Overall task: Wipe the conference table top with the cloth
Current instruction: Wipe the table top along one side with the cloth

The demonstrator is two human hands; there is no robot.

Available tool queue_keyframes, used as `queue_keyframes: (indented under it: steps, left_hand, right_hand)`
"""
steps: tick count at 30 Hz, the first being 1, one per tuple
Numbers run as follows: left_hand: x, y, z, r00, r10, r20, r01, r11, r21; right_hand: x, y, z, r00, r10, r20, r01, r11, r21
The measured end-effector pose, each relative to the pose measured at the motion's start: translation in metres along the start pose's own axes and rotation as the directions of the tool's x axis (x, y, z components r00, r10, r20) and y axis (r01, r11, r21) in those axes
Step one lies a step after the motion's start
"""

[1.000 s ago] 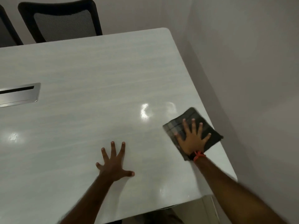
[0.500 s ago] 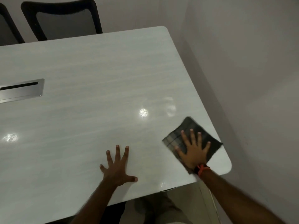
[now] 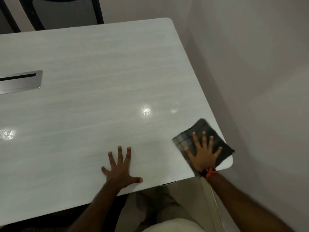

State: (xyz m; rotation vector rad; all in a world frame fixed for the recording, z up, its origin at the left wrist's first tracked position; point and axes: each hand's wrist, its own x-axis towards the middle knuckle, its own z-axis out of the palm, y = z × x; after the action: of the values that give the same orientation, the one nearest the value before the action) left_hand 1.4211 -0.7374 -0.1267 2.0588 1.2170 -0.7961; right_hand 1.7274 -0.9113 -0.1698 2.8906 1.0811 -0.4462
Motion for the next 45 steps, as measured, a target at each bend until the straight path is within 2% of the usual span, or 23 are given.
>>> queue_keyframes:
  steps: [2,4,7,9,10,14,18,26,29,32,34,36,40,42,45]
  left_hand:
    - [-0.005,0.002,0.008,1.0,-0.012,-0.006,0.012,1.0,-0.002]
    - [-0.007,0.003,0.012,1.0,-0.018,-0.015,0.018,1.0,0.002]
    - [-0.004,0.004,0.013,1.0,-0.023,-0.021,0.023,1.0,-0.001]
    - [-0.002,0.006,0.012,0.999,-0.026,-0.023,0.025,1.0,-0.006]
    - [-0.001,0.008,0.012,0.999,-0.028,-0.025,0.028,1.0,-0.012]
    - [0.002,0.022,0.014,0.998,-0.051,-0.045,0.048,0.997,-0.055]
    - [0.012,0.043,0.008,0.997,-0.075,-0.034,0.07,0.991,-0.11]
    - [0.018,0.048,0.002,0.996,-0.082,-0.027,0.076,0.982,-0.175]
    - [0.018,0.049,0.002,0.995,-0.097,-0.035,0.089,0.979,-0.184]
    - [0.018,0.049,0.003,0.993,-0.108,-0.039,0.099,0.977,-0.19]
    - [0.018,0.05,0.002,0.993,-0.105,-0.046,0.094,0.977,-0.189]
    - [0.018,0.05,0.003,0.993,-0.108,-0.05,0.097,0.978,-0.187]
    - [0.014,0.048,0.005,0.989,-0.118,-0.087,0.099,0.977,-0.191]
    - [0.01,0.042,0.008,0.986,-0.111,-0.12,0.086,0.977,-0.195]
    - [0.002,0.033,0.016,0.973,-0.125,-0.194,0.087,0.977,-0.193]
  right_hand:
    - [0.014,0.005,-0.006,0.987,0.159,0.022,-0.16,0.986,0.054]
    - [0.005,-0.018,-0.003,0.98,0.19,0.064,-0.195,0.977,0.09]
    - [-0.041,-0.043,0.02,0.992,-0.005,0.122,0.002,1.0,0.022]
    - [-0.054,-0.026,0.024,0.98,-0.13,0.152,0.131,0.991,0.003]
    - [-0.051,-0.011,0.021,0.98,-0.143,0.14,0.145,0.989,-0.001]
    - [0.002,0.03,0.003,0.999,0.017,0.034,-0.016,1.0,-0.019]
    - [0.075,0.015,-0.016,0.992,0.119,0.032,-0.12,0.992,0.041]
    - [-0.01,0.059,0.004,0.997,0.045,0.069,-0.045,0.999,0.002]
    - [0.031,0.061,-0.009,0.999,0.004,0.043,-0.004,1.0,0.021]
    - [0.082,0.046,-0.021,0.998,0.035,0.043,-0.038,0.998,0.053]
    - [0.086,0.036,-0.019,0.998,0.057,0.019,-0.058,0.997,0.057]
    - [0.059,0.023,-0.009,1.0,0.002,-0.013,-0.001,0.999,0.036]
    - [-0.016,-0.034,0.015,0.958,-0.285,0.029,0.285,0.959,-0.009]
    - [-0.036,-0.066,0.026,0.875,-0.473,0.1,0.476,0.879,-0.012]
    - [-0.034,-0.068,0.029,0.695,-0.708,0.126,0.717,0.695,-0.045]
